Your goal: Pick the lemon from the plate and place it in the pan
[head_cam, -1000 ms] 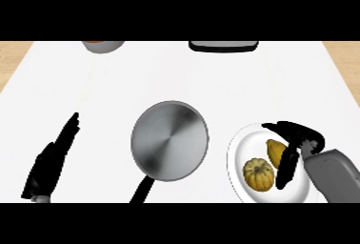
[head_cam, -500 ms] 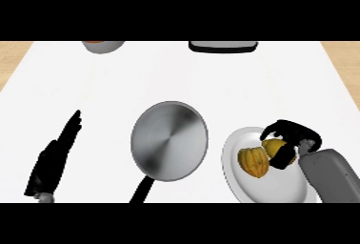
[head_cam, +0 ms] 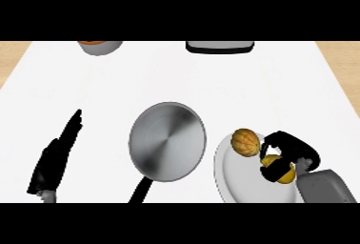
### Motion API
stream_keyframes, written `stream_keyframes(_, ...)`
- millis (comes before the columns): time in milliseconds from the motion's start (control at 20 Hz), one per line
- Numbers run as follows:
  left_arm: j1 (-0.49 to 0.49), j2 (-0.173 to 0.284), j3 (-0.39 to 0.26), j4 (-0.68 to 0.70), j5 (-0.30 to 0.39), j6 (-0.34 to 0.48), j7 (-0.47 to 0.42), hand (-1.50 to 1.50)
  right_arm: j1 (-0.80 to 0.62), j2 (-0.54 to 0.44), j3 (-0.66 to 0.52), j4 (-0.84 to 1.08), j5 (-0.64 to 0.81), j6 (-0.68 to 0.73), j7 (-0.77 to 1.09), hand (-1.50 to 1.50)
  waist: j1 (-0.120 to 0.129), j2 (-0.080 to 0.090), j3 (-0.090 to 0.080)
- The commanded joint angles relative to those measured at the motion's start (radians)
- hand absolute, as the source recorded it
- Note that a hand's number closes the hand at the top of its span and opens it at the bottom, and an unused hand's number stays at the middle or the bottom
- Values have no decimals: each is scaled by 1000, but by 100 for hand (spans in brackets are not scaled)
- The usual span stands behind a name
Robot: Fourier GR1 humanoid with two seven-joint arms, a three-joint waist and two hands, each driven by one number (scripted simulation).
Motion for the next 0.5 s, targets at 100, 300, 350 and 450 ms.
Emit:
stream_keyframes(100,59,7,18,-11,-14,18,-20,0,312,56,120,-321,186,-206,185,150,-41,-4,8)
stream_keyframes(300,34,10,16,-57,12,-12,32,0,435,28,205,-532,350,-288,243,150,-22,2,9)
stream_keyframes(350,77,10,15,-38,2,-9,-30,0,440,4,224,-483,447,-358,204,150,-13,4,9)
stream_keyframes(450,30,-10,6,-49,-9,13,38,0,437,-19,210,-626,493,-365,240,150,-24,3,9)
